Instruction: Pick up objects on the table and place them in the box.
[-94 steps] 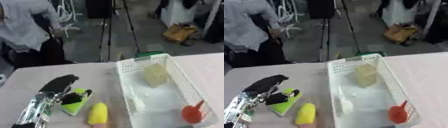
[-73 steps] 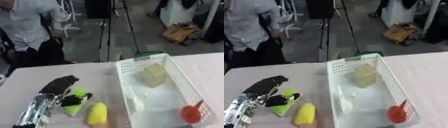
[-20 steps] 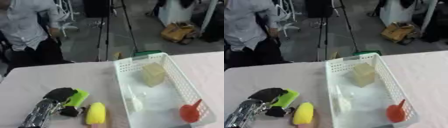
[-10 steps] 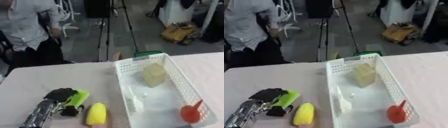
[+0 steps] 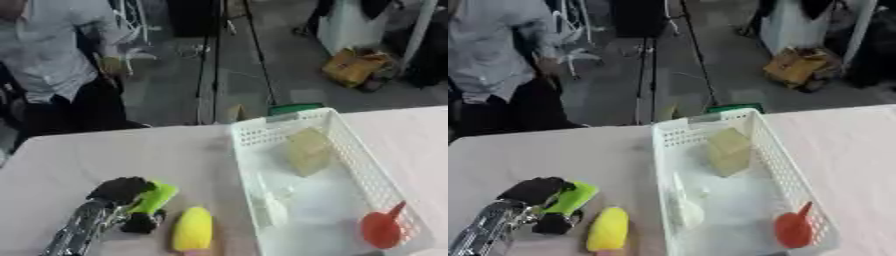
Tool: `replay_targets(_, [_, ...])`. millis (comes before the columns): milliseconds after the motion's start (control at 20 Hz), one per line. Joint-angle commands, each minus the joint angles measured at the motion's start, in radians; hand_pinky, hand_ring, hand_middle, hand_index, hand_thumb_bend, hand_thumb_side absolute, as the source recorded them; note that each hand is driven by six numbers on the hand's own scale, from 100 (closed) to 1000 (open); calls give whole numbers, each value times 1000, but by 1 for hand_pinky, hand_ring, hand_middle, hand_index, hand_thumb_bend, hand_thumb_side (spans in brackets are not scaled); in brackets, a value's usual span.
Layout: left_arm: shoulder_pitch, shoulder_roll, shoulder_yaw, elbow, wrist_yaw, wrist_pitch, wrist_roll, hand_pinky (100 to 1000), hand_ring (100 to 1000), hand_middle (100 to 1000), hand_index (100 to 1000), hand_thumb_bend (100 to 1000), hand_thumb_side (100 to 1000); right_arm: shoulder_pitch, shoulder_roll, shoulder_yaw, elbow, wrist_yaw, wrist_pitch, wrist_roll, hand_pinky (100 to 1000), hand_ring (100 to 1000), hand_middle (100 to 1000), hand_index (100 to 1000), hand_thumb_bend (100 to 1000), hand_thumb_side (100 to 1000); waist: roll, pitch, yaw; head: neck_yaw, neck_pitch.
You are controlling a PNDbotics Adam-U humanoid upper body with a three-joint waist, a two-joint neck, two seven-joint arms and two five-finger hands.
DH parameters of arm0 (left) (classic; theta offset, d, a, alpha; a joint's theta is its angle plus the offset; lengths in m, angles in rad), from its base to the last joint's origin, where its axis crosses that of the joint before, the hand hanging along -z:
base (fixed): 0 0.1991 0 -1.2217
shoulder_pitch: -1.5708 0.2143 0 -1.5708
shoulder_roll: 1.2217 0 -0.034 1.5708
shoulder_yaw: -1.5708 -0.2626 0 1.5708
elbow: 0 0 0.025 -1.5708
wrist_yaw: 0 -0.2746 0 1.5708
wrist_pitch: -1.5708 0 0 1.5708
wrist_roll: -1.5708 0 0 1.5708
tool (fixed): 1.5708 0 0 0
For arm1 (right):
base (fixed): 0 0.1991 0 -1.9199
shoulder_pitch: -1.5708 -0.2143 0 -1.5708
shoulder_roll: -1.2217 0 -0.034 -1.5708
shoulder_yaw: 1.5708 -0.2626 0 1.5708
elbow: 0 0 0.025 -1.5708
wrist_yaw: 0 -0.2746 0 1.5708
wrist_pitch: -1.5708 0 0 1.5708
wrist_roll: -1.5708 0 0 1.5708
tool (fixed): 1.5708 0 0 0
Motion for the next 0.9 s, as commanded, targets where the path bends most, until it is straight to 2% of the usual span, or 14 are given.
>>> replay_targets(50, [-17, 22, -2, -7, -9, 1, -8, 709, 801, 795, 922, 378, 573, -12, -13, -3, -17, -10, -20, -23, 899, 862, 667, 745, 100, 1000, -6, -17, -1, 1, -6])
replay_targets(150, [-17, 22, -2, -7, -14, -1, -13, 692, 789, 788, 918, 400, 523, -13, -14, -3, -17, -10, -20, -24, 900, 862, 667, 746, 100, 1000, -6, -17, -1, 1, -7])
replay_targets(350, [-18, 25, -1, -10, -20, -3, -14, 666, 775, 776, 909, 408, 497, -13, -14, -4, -17, -11, -20, -26, 900, 863, 667, 746, 100, 1000, -6, -17, -2, 0, -9])
replay_targets(450, [-18, 25, -2, -11, -22, -3, -12, 632, 763, 768, 900, 410, 483, -13, -14, -3, -17, -12, -20, -26, 900, 863, 667, 746, 100, 1000, -6, -17, -3, 2, -8])
replay_targets(500, [-19, 25, -2, -12, -23, -2, -9, 560, 748, 756, 889, 403, 466, -14, -14, -3, -17, -12, -20, -26, 900, 863, 667, 746, 100, 1000, -6, -17, -3, 2, -10])
replay_targets(550, [-19, 25, -2, -12, -23, -2, -7, 560, 748, 756, 889, 403, 466, -14, -14, -3, -17, -12, -21, -26, 900, 863, 667, 746, 100, 1000, -6, -17, -3, 2, -10])
replay_targets(600, [-19, 25, -2, -11, -23, -1, -4, 501, 718, 734, 869, 389, 452, -14, -14, -3, -17, -12, -21, -26, 900, 863, 667, 746, 100, 1000, -6, -17, -3, 2, -11])
replay_targets(650, [-18, 25, -2, -11, -22, 0, -1, 501, 718, 734, 869, 389, 452, -14, -14, -3, -17, -12, -21, -26, 900, 863, 667, 746, 100, 1000, -6, -17, -4, 2, -11])
replay_targets(700, [-18, 25, -2, -10, -20, 1, 1, 453, 689, 710, 849, 384, 435, -14, -14, -3, -17, -12, -21, -26, 900, 863, 667, 746, 100, 1000, -6, -17, -4, 2, -11])
replay_targets(900, [-18, 24, -2, -7, -15, 8, 14, 423, 659, 673, 828, 358, 413, -15, -15, -3, -17, -12, -23, -27, 900, 863, 667, 746, 100, 1000, -5, -16, -5, 3, -11])
